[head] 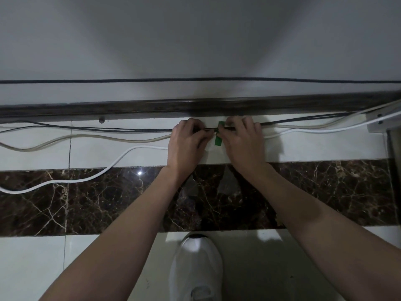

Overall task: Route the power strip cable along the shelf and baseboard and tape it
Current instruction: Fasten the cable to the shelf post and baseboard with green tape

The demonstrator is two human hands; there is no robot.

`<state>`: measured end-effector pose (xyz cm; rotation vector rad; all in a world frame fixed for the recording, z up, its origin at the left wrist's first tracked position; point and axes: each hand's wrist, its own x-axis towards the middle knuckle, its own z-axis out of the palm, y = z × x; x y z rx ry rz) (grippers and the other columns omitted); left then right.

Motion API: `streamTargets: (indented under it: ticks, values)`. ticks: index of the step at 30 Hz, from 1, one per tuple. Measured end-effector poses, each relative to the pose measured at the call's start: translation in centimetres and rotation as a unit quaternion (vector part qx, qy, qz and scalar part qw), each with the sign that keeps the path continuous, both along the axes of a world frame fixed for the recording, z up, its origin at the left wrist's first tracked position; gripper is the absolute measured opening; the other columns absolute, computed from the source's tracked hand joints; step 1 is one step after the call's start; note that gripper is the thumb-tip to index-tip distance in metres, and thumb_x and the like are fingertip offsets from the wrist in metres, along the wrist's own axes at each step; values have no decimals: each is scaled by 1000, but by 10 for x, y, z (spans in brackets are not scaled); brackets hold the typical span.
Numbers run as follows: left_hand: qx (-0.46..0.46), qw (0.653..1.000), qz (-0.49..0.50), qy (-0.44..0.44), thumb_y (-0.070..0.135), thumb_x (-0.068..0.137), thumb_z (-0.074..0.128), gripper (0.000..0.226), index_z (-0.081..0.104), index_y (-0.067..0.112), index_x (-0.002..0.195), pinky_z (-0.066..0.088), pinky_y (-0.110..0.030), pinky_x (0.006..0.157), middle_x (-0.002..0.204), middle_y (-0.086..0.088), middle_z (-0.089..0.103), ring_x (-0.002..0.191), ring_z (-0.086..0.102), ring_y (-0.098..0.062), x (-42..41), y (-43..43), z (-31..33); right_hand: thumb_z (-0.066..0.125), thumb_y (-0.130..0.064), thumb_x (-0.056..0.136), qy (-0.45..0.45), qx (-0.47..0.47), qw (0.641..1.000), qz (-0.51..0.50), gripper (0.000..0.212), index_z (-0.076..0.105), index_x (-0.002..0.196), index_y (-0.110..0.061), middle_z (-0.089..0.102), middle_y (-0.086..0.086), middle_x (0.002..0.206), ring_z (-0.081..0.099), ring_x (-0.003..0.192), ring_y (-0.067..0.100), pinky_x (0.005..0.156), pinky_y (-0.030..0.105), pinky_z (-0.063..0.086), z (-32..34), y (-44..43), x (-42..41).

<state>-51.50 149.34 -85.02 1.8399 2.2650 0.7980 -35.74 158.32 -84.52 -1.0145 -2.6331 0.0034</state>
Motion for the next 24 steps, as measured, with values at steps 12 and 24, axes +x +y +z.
streamTargets:
  ticks: [12,24]
  values:
    - [1,999,14,-31,28,95,70,16,80,20,105,46,-42,83,103,-2,69,97,60,-24,-3,-2,5,74,-52,81,63,-169,981,-77,31,79,104,-32,60,1,106,53,95,27,77,37,33,3,9,2]
    - [-29,999,21,-21,32,95,68,19,78,20,107,46,-42,85,107,-2,68,99,59,-24,-6,-1,4,65,-69,78,11,-175,983,-50,53,70,122,-40,55,0,112,48,101,24,80,34,29,5,12,11]
